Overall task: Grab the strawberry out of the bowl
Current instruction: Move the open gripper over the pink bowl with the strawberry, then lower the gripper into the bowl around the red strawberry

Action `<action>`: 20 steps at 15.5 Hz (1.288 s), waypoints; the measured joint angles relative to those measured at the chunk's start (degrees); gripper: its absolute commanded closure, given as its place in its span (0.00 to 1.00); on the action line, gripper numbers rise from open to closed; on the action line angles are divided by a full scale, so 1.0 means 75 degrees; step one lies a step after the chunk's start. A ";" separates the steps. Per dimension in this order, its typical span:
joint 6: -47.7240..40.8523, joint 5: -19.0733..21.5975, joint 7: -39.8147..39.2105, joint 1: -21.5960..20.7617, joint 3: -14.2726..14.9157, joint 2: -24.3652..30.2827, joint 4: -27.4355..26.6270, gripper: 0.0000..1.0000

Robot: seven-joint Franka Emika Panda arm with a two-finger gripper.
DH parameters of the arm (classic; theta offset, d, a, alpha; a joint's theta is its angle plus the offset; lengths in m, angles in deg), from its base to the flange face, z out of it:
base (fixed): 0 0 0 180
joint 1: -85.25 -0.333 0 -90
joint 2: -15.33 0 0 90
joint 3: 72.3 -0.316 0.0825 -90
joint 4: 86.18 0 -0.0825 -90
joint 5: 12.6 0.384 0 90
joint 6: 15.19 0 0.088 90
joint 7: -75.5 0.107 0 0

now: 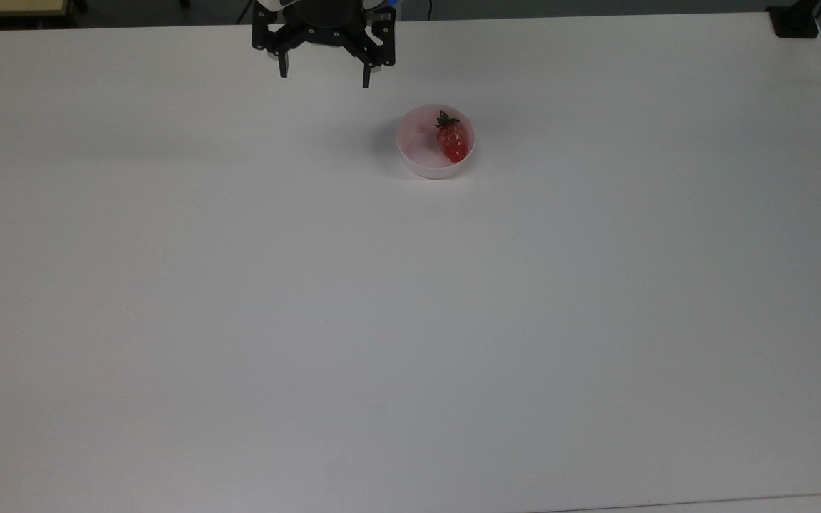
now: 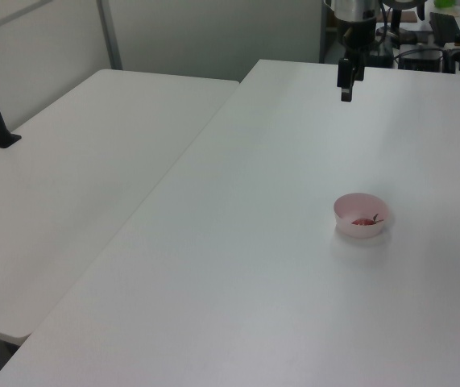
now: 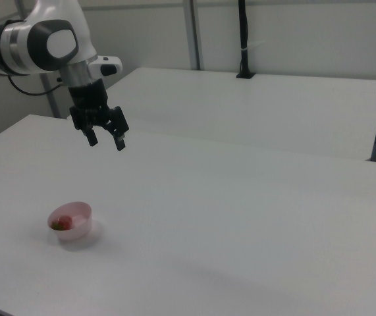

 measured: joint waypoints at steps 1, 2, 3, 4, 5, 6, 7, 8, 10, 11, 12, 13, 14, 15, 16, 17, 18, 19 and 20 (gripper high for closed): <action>0.0000 0.0000 0.0000 -0.0002 -0.0002 0.0000 0.0000 0.00; -0.0048 0.0005 -0.0146 -0.0055 0.0036 -0.0005 -0.0009 0.00; -0.0135 0.0056 -0.0302 -0.0189 0.0125 -0.0025 -0.0028 0.00; -0.0178 0.0138 -0.0364 -0.0289 0.0186 -0.0056 -0.0035 0.00; -0.0181 0.0164 -0.0371 -0.0314 0.0201 -0.0074 -0.0035 0.00; -0.0181 0.0172 -0.0377 -0.0314 0.0209 -0.0087 -0.0035 0.00; -0.0181 0.0174 -0.0385 -0.0314 0.0225 -0.0094 -0.0035 0.00; -0.0181 0.0176 -0.0402 -0.0314 0.0239 -0.0096 -0.0035 0.00; -0.0197 0.0187 -0.0554 -0.0335 0.0251 -0.0097 -0.0045 0.00; -0.0224 0.0200 -0.0671 -0.0386 0.0259 -0.0103 -0.0074 0.00; -0.0256 0.0217 -0.0771 -0.0491 0.0269 -0.0125 -0.0131 0.00; -0.0284 0.0220 -0.0810 -0.0655 0.0289 -0.0170 -0.0203 0.00; -0.0307 0.0221 -0.0817 -0.0885 0.0325 -0.0241 -0.0285 0.06; -0.0312 0.0224 -0.0817 -0.1132 0.0364 -0.0326 -0.0371 0.10; -0.0313 0.0225 -0.0815 -0.1419 0.0408 -0.0443 -0.0476 0.13; -0.0313 0.0225 -0.0808 -0.1699 0.0448 -0.0583 -0.0592 0.14; -0.0313 0.0225 -0.0802 -0.1939 0.0473 -0.0737 -0.0704 0.16; -0.0297 0.0225 -0.0791 -0.2121 0.0485 -0.0901 -0.0809 0.18; -0.0192 0.0225 -0.0780 -0.2239 0.0489 -0.1055 -0.0902 0.18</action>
